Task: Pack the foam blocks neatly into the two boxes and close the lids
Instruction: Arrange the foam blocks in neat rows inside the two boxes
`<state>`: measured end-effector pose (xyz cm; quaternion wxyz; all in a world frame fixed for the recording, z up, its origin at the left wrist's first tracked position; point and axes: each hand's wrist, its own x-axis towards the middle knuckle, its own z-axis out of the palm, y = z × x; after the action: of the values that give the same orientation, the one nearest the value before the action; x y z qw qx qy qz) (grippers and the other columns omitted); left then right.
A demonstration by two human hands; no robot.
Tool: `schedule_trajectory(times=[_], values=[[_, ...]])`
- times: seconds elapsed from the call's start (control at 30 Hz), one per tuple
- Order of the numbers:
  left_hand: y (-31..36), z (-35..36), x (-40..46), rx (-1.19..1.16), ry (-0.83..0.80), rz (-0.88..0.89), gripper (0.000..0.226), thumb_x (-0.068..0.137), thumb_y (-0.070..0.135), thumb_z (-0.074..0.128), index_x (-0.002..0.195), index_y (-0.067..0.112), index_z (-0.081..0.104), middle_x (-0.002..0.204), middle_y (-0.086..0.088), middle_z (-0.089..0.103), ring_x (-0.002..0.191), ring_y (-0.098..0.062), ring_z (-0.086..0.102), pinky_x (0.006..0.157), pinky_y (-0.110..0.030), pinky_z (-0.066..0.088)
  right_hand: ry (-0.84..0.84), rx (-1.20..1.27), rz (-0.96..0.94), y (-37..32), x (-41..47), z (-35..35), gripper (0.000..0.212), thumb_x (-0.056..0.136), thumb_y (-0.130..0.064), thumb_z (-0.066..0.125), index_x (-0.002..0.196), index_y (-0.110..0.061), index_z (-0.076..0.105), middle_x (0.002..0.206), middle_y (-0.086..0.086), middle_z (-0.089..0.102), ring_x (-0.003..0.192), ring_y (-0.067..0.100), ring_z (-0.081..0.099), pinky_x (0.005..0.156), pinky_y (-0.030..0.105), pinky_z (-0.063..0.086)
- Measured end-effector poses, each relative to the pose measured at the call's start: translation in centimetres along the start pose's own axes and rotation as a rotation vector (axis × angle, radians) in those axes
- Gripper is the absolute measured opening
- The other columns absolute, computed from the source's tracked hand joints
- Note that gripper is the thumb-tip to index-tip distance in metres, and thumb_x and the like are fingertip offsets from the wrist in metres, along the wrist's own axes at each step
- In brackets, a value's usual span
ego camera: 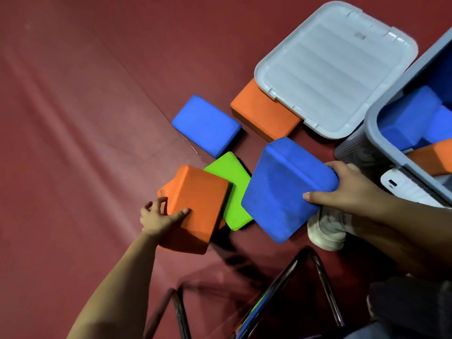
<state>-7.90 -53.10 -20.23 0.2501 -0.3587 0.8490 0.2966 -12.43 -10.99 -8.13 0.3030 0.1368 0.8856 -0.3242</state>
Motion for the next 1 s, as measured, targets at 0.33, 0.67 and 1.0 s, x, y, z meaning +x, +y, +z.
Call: schedule_trajectory(times=[0.33, 0.67, 1.0], values=[[6.8, -1.4, -5.0, 0.173, -0.047, 0.290, 0.092, 0.047, 0.072, 0.073, 0.125, 0.038, 0.037, 0.117, -0.006, 0.057, 0.103, -0.030, 0.057, 0.087, -0.042, 0.048, 0.236, 0.448, 0.067, -1.4, -3.4, -4.7, 0.035, 0.072, -0.024, 0.079, 0.100, -0.015, 0.060, 0.089, -0.001, 0.066, 0.075, 0.011, 0.063, 0.062, 0.017, 0.051], [24.8, -5.2, -15.7, -0.178, 0.287, 0.920, 0.089, 0.048, 0.069, 0.065, 0.124, 0.027, 0.047, 0.124, -0.004, 0.055, 0.114, -0.026, 0.052, 0.095, -0.045, 0.044, 0.410, 1.643, 0.144, 2.6, -10.2, -13.2, 0.012, 0.083, -0.027, 0.067, 0.092, -0.024, 0.060, 0.106, 0.000, 0.064, 0.091, 0.016, 0.062, 0.068, 0.041, 0.056], [38.3, 2.4, -28.9, -0.235, 0.239, 1.257, 0.087, 0.049, 0.065, 0.071, 0.127, 0.033, 0.045, 0.125, 0.005, 0.053, 0.118, -0.022, 0.050, 0.098, -0.046, 0.043, 0.433, 2.129, 0.149, 10.7, -10.2, -16.3, 0.057, 0.086, -0.050, 0.058, 0.122, -0.006, 0.051, 0.107, 0.018, 0.058, 0.109, 0.029, 0.056, 0.104, 0.046, 0.041]])
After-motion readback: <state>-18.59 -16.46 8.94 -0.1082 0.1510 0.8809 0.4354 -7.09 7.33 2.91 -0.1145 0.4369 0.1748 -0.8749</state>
